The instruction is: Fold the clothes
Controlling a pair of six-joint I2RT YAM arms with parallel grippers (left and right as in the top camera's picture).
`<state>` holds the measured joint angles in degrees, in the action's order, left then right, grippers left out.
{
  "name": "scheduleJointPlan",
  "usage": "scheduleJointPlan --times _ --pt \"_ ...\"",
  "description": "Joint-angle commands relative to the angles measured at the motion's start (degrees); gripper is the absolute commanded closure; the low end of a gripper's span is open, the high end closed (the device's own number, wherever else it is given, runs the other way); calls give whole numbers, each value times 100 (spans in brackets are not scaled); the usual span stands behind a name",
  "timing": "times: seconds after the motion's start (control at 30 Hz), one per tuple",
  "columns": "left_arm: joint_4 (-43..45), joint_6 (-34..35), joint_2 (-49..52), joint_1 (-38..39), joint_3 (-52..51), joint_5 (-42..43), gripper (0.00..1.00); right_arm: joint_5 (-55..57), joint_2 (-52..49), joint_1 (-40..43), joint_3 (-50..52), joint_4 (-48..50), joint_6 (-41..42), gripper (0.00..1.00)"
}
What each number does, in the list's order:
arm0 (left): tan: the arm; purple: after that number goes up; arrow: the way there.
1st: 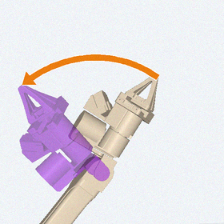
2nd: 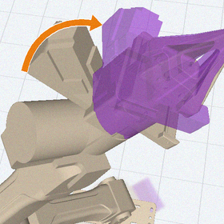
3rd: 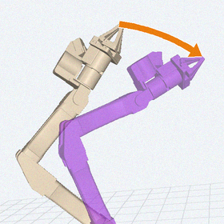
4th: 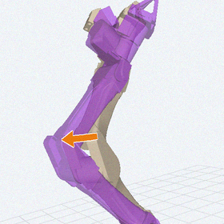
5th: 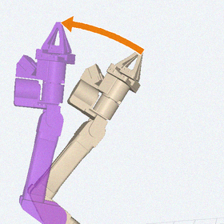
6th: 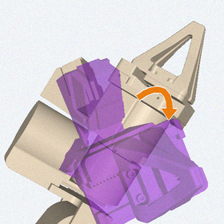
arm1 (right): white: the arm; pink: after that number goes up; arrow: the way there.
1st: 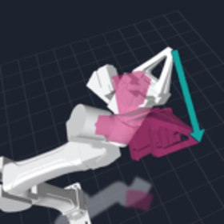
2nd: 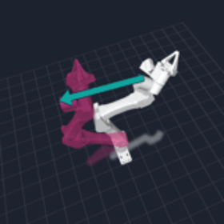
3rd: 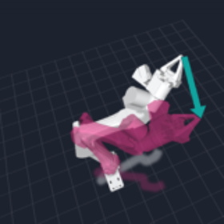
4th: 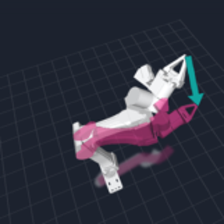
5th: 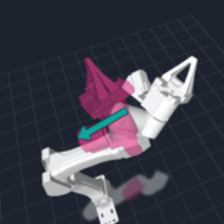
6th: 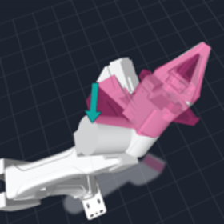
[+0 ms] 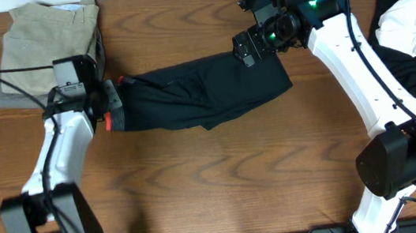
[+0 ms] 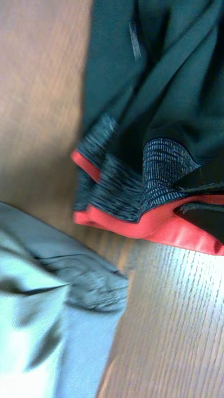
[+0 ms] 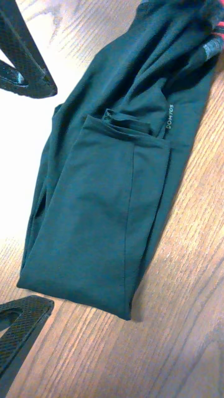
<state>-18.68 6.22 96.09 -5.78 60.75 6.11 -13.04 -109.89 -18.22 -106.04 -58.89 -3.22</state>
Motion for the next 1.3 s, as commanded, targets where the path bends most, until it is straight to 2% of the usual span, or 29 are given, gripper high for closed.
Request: scheduleJointPlan --times 0.0,0.23,0.3,0.37,0.53,0.7,1.0,1.27 --pt "4 50 439 9 35 -155 94 26 -50 4 -17 -7 -72 1" --pt "101 57 1012 7 35 -168 93 83 -50 4 -17 -11 -72 1" --pt "31 83 970 9 35 -168 75 83 -50 4 -13 -11 -72 1" --pt "-81 109 881 7 35 -168 66 83 -50 4 -13 -11 -72 1" --pt "-293 118 741 7 35 -166 45 83 -50 4 -13 -7 -72 1" --pt "-332 109 638 -13 35 -11 30 83 -63 4 -13 -7 -72 1" --pt "-271 -66 317 -160 35 186 17 83 -92 4 -13 0 -72 1" --pt "175 -461 662 -160 35 973 17 79 -92 4 -13 28 -70 1"
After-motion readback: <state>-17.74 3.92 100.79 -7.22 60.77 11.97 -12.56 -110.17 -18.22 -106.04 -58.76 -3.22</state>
